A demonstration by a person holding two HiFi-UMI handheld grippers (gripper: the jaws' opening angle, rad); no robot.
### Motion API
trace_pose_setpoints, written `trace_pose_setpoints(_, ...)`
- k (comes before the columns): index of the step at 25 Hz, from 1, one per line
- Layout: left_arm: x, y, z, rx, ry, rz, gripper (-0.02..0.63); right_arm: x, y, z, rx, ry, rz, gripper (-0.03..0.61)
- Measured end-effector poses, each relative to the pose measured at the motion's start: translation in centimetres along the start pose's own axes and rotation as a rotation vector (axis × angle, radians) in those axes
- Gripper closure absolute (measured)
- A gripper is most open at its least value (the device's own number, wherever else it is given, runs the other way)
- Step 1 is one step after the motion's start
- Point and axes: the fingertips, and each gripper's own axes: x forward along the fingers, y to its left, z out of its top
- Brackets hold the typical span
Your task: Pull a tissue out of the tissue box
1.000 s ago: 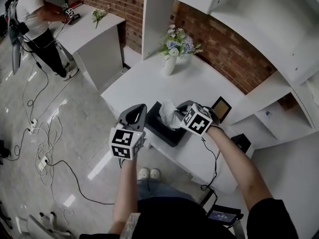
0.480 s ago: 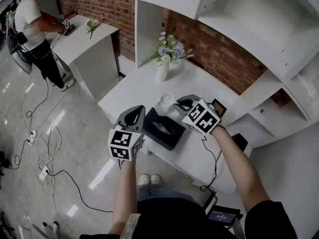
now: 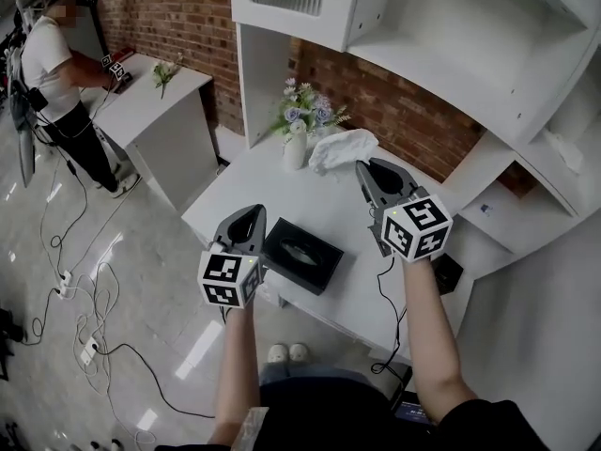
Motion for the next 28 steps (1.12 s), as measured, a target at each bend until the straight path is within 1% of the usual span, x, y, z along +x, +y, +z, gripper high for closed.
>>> trace_pose_setpoints(3, 0.3, -0.1, 0.8, 0.006, -0.012, -0.001, 0.604, -1.8, -1.2, 0.8, 0.102, -0.117, -0.090, 0.577)
trace_pose_setpoints(5, 0.5, -0.4, 1.5, 0.018, -0.025, -0.006, 0.604, -3.1, -1.7, 0.4, 0.156, -0.168, -0.157, 0.577)
trace_pose_setpoints(7, 0.6, -0.6, 2.3, 0.031, -0.039, -0.011, 0.604, -4.3, -1.8, -0.8, 0.198, -0.191, -0.219, 0.577)
trace_pose_setpoints(10, 0.7, -0.7, 2.9, 0.040, -0.050, -0.013, 0.604, -5.6, -1.5, -3.8, 0.241, -0.174, -0.275, 0.577)
trace_pose_setpoints(13, 0.9, -1.2, 3.1, 0.046, -0.053, -0.023, 0.604, -6.7, -1.1, -6.9, 0.270, -0.130, -0.304, 0.577)
trace_pose_setpoints(15, 1.0, -1.5, 3.1, 0.047, -0.056, -0.032, 0.604, -7.4, -1.2, -8.0, 0.287, -0.120, -0.321, 0.577)
trace_pose_setpoints(20, 1.2, -2.1, 3.0, 0.049, -0.051, -0.047, 0.604, -8.4, -1.3, -8.7, 0.304, -0.125, -0.346, 0.577)
trace_pose_setpoints(24, 1.1, -2.4, 2.8, 0.046, -0.048, -0.051, 0.604, -8.7, -1.0, -9.5, 0.288, -0.086, -0.354, 0.578)
trace_pose_setpoints(28, 1.1, -2.5, 2.7, 0.042, -0.048, -0.052, 0.604, -8.9, -0.8, -9.8, 0.286, -0.077, -0.350, 0.578)
